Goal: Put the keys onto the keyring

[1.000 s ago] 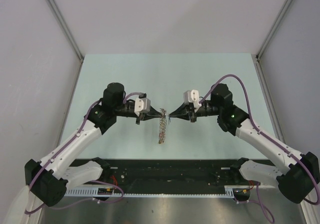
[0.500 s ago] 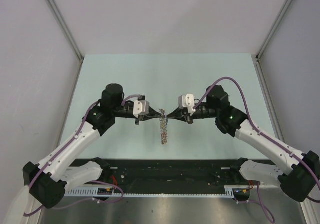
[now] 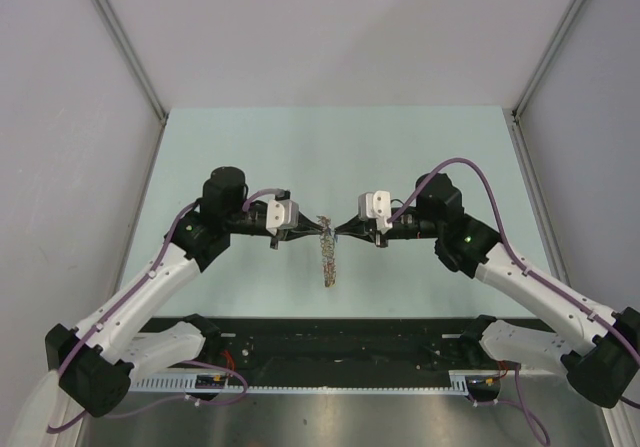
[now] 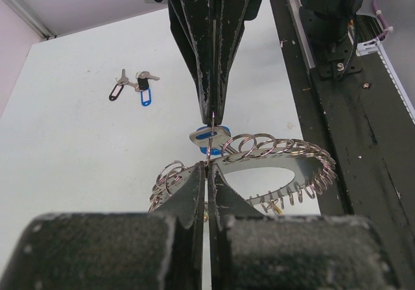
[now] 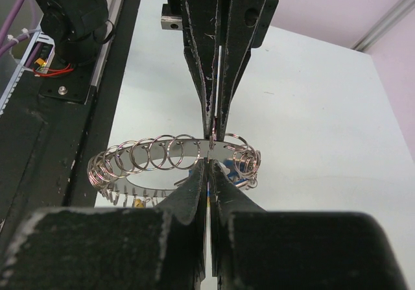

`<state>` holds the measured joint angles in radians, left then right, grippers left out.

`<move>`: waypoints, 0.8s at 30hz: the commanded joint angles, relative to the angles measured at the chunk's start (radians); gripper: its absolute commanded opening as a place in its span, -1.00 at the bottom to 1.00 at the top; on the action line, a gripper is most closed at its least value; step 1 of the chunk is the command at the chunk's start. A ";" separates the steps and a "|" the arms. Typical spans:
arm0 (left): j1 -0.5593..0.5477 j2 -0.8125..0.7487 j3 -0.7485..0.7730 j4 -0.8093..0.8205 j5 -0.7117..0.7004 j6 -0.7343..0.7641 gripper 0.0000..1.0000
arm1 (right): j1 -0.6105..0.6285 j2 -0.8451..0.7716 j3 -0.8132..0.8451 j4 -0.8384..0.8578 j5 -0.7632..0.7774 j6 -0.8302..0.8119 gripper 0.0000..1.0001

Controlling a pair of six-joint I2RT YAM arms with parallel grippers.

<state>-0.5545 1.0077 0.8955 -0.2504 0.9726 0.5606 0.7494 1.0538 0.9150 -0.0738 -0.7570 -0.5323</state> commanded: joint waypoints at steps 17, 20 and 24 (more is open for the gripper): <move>-0.008 -0.023 0.002 0.039 0.026 0.027 -1.00 | 0.018 -0.008 0.044 0.028 0.038 -0.009 -1.00; -0.008 -0.021 0.000 0.040 0.025 0.025 -0.99 | 0.019 -0.003 0.045 0.026 0.044 -0.009 -1.00; -0.008 -0.021 0.000 0.043 0.028 0.024 -0.99 | 0.019 -0.002 0.044 0.023 0.051 -0.011 -1.00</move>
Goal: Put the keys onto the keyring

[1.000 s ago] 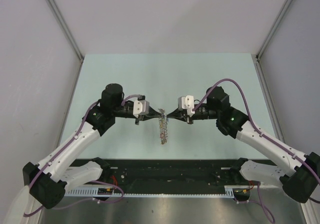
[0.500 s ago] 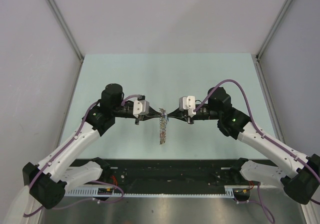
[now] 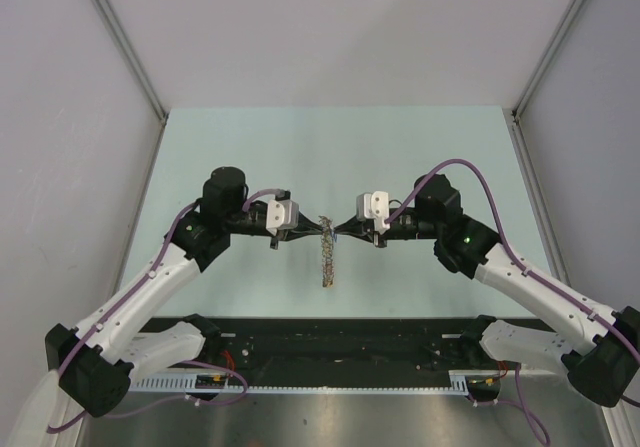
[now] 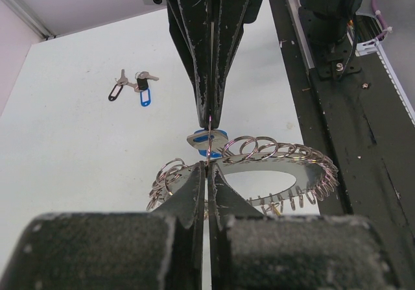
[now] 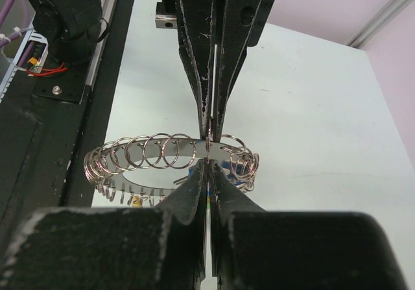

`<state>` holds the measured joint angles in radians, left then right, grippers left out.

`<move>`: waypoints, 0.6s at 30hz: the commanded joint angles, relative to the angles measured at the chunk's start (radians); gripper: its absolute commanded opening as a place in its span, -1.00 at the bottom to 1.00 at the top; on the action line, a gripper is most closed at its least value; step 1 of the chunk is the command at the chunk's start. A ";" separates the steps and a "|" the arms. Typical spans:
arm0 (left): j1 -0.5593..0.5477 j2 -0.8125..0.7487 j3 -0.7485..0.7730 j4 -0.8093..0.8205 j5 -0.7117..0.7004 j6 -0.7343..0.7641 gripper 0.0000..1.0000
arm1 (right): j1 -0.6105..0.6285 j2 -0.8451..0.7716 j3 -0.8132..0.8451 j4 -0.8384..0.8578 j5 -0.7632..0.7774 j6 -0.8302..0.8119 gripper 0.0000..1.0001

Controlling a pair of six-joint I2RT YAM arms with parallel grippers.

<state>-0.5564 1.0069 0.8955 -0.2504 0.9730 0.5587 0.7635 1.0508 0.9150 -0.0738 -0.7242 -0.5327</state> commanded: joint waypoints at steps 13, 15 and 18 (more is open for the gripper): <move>-0.007 -0.017 -0.001 0.051 0.024 0.021 -1.00 | 0.008 -0.002 0.044 0.022 0.022 -0.009 -1.00; -0.007 -0.018 -0.001 0.053 0.024 0.023 -1.00 | 0.010 0.000 0.050 0.011 0.016 -0.013 -1.00; -0.007 -0.016 -0.001 0.054 0.023 0.020 -1.00 | 0.013 0.000 0.053 0.000 0.016 -0.015 -1.00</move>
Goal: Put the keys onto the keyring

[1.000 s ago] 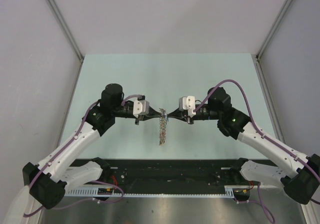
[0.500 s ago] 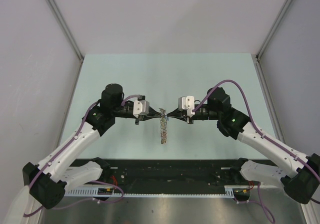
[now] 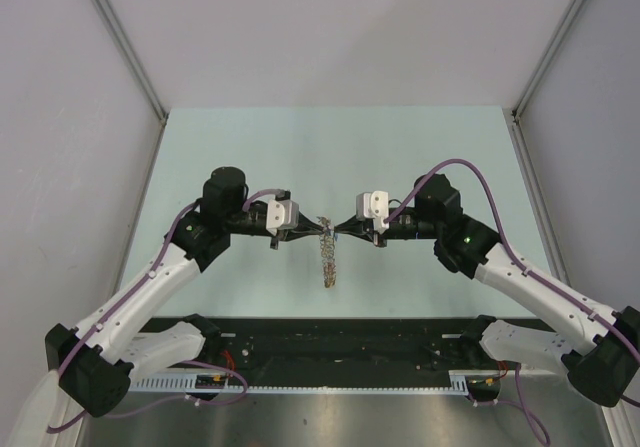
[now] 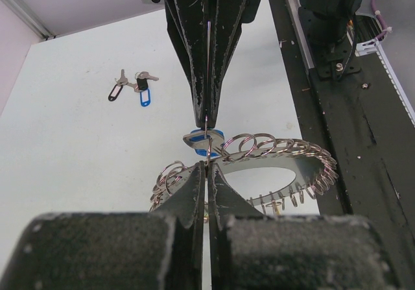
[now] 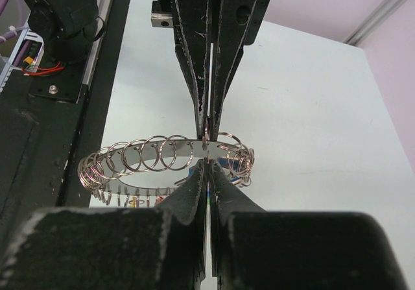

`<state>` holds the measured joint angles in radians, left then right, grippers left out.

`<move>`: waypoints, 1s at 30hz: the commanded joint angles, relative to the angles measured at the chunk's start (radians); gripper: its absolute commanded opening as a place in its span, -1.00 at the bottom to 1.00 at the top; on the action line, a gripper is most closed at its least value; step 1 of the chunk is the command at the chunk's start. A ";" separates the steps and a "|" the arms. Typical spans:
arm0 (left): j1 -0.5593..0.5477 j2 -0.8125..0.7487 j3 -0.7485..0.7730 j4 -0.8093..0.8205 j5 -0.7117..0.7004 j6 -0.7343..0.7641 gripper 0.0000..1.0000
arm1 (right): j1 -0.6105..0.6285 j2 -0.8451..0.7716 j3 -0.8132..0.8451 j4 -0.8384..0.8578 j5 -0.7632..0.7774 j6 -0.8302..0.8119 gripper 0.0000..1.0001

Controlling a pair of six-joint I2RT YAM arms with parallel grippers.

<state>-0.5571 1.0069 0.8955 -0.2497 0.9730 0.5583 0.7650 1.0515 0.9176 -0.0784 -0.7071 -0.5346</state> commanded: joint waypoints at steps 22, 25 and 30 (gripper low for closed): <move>-0.006 -0.014 -0.003 0.061 0.030 0.014 -0.99 | 0.019 0.008 0.055 0.000 0.001 -0.015 -1.00; -0.006 -0.014 -0.003 0.063 0.029 0.014 -1.00 | 0.019 0.004 0.056 -0.003 0.015 -0.015 -1.00; -0.006 -0.017 -0.003 0.059 0.026 0.014 -0.99 | 0.019 -0.004 0.055 -0.006 0.028 -0.016 -1.00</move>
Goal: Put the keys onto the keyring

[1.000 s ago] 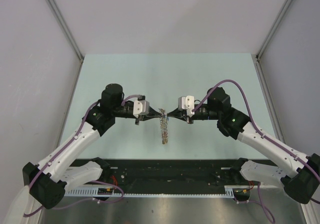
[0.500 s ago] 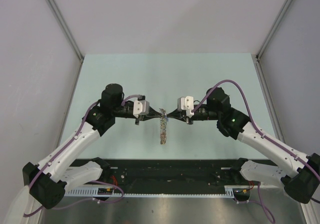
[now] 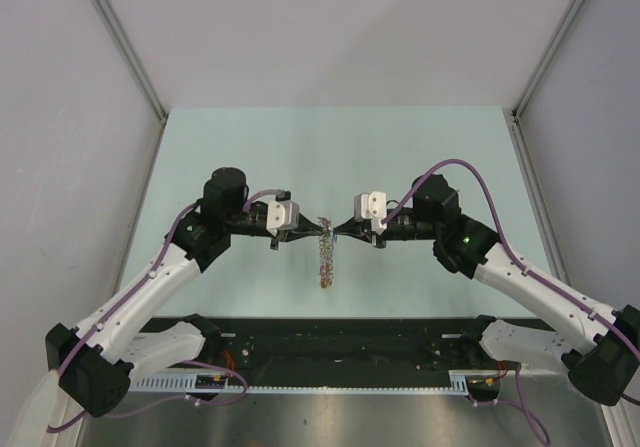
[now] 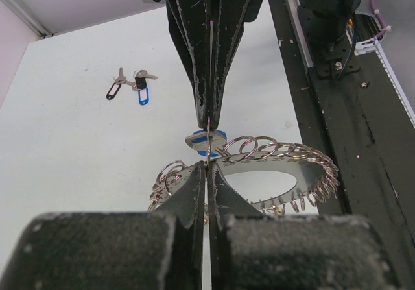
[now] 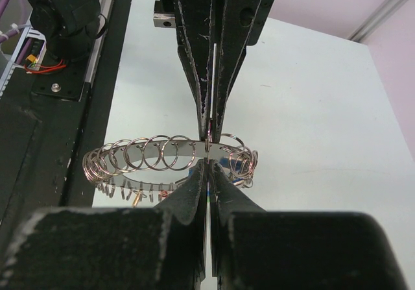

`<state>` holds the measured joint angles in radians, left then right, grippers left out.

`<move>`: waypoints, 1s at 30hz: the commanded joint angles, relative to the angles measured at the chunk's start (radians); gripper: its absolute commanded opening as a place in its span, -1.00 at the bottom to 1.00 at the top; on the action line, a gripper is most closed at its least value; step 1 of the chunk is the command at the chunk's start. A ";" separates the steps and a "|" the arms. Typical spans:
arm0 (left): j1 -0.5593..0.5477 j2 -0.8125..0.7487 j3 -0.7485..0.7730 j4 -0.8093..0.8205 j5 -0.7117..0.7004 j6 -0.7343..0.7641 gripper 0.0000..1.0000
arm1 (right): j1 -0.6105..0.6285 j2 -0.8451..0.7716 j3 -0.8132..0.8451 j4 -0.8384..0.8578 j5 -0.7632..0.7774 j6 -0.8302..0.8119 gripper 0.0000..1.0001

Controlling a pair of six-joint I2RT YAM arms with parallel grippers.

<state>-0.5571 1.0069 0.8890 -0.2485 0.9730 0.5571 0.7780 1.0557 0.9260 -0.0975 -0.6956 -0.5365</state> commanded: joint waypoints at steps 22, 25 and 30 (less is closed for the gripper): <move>-0.006 -0.016 0.008 0.055 0.036 0.007 -1.00 | 0.020 0.009 0.053 0.015 0.004 -0.017 -1.00; -0.006 -0.008 0.014 0.046 0.046 0.006 -1.00 | 0.024 0.013 0.054 0.010 0.014 -0.020 -1.00; -0.009 -0.001 0.028 0.028 0.049 0.006 -0.99 | 0.035 0.015 0.056 0.012 0.025 -0.025 -1.00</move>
<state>-0.5575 1.0092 0.8886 -0.2512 0.9760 0.5552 0.7975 1.0660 0.9321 -0.1043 -0.6815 -0.5507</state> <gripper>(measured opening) 0.008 0.009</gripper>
